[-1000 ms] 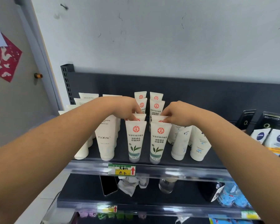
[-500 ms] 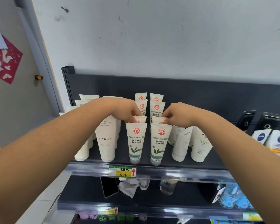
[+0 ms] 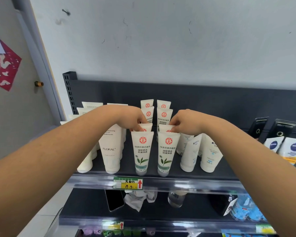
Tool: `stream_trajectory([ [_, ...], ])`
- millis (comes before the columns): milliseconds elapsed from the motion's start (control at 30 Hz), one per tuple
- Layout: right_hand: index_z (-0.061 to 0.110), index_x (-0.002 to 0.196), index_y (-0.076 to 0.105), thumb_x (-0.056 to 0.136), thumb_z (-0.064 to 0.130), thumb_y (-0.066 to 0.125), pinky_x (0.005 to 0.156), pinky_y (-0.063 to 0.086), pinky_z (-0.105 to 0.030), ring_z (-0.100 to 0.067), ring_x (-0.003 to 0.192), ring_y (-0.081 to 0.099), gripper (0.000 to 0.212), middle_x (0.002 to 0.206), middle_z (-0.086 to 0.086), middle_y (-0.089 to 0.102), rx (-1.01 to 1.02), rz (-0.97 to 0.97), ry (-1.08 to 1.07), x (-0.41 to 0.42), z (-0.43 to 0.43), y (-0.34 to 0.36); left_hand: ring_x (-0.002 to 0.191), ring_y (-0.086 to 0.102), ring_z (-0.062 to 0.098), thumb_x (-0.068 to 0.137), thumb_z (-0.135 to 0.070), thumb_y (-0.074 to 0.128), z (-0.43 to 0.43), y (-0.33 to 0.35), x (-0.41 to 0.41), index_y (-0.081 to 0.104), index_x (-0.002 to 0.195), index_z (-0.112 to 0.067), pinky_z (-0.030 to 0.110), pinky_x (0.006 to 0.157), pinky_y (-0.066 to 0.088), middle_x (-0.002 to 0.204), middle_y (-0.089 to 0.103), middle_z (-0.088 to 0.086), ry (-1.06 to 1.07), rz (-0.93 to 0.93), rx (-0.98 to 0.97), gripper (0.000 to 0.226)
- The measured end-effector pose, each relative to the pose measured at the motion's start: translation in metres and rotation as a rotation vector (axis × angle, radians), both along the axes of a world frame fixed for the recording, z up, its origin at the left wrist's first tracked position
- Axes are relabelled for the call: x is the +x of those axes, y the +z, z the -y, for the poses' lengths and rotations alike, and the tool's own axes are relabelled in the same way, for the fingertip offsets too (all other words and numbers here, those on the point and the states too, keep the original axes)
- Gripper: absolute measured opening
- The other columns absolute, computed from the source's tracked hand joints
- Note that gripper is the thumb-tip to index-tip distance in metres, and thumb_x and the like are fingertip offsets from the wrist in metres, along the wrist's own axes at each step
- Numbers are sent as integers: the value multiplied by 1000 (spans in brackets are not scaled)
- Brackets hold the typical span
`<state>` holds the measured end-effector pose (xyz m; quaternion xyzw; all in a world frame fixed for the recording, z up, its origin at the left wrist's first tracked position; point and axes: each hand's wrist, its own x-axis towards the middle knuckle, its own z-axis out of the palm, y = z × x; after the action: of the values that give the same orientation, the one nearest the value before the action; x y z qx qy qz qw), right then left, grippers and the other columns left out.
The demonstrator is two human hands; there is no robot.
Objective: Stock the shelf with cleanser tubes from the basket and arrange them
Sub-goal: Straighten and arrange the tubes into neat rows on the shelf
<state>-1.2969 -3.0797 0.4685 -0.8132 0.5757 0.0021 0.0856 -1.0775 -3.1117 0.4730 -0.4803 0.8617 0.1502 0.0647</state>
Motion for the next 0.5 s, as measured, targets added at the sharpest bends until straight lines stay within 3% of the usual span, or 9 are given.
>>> stream_trajectory([
  [333,21,117,69,96,33,56,87,48,-26,-11,101,62,28,116,6,68,49,25,26,-2,1,7,106,63,11,94,-26,60,3,2,-1,64,126,-23,35,99,49,119,68,-8,-14,30,14,32],
  [433,26,113,71,92,44,57,93,47,-28,-6,103,61,31,113,15,68,24,160,17,-6,-1,19,104,64,9,93,-31,60,3,8,0,64,125,-23,32,97,49,118,68,-10,-26,60,55,33],
  [500,28,109,72,90,48,58,88,48,-28,-4,99,62,31,109,17,68,-56,261,-19,-10,1,27,106,63,7,92,-36,61,3,17,1,63,126,-25,30,99,47,117,67,-12,-36,77,71,35],
])
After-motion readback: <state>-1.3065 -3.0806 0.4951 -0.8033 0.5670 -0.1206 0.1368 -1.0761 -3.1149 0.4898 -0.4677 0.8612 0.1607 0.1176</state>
